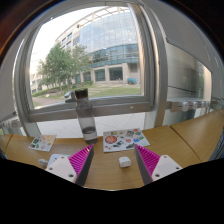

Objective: Unplug charger

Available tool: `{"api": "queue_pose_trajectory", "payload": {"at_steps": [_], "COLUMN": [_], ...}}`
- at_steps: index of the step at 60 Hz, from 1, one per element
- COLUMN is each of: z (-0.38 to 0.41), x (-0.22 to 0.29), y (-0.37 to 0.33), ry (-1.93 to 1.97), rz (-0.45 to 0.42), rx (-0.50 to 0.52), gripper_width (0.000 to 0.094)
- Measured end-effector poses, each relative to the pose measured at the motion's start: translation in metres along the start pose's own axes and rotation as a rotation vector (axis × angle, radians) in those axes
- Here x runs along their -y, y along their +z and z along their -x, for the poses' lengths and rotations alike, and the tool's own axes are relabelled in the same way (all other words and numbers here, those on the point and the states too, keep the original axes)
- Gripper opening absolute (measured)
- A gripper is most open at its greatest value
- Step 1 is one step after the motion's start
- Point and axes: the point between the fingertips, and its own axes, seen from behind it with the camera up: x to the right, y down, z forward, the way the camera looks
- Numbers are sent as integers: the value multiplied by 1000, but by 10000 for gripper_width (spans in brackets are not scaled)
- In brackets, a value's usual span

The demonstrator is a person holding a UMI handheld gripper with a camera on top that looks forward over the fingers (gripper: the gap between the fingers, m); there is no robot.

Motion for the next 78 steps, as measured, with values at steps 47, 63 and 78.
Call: {"api": "queue_pose_trajectory", "payload": {"at_steps": [47,63,78], "z": [171,174,176], "x": [-65,-37,-51], "y": [-203,-226,-223], "ry": [-110,-120,-131], "rz": [-29,-80,-50], "rx": [32,48,55], "gripper_width": [849,852,850]}}
